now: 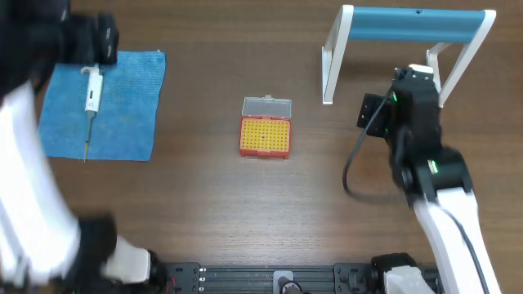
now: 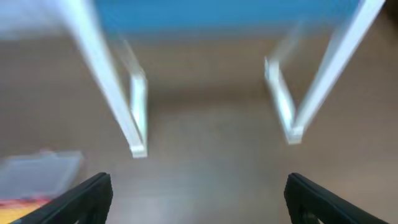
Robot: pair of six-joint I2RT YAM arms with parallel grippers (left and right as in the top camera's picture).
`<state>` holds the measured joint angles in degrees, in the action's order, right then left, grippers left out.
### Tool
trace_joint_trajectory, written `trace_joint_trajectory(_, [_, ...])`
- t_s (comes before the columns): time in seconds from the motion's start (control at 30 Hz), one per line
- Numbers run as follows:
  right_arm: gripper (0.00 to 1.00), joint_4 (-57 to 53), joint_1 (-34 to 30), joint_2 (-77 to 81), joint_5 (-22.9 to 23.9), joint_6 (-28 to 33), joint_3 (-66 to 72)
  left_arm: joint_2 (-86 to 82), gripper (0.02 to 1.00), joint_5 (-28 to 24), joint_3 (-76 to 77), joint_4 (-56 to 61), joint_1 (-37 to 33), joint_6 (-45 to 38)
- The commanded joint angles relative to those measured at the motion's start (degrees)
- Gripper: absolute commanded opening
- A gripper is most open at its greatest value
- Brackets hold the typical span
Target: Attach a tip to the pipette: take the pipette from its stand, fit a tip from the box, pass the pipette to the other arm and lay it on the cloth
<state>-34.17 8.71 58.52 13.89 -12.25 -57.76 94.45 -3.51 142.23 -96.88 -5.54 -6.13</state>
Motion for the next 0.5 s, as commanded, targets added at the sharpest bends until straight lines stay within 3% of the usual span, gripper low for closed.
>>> trace_joint_trajectory(0.03, [0.899,5.4,4.7,-15.37,2.36,15.65,2.1,-22.62,0.915,0.61,-30.08,0.26,-0.44,7.3])
trace_joint_trajectory(0.23, [0.901,8.46,6.78,-33.77,1.49,16.41,15.96,-50.73,0.915,-3.43,-63.6,16.06,-0.44,21.11])
trace_joint_trajectory(0.33, [0.901,11.82,6.75,-40.61,1.53,18.36,20.37,-60.19,0.915,-3.34,-73.46,25.27,-0.44,22.38])
trace_joint_trajectory(0.5, [0.899,11.93,6.75,-50.1,1.53,20.74,23.19,-68.7,0.915,-2.43,-85.05,30.8,-0.44,22.43])
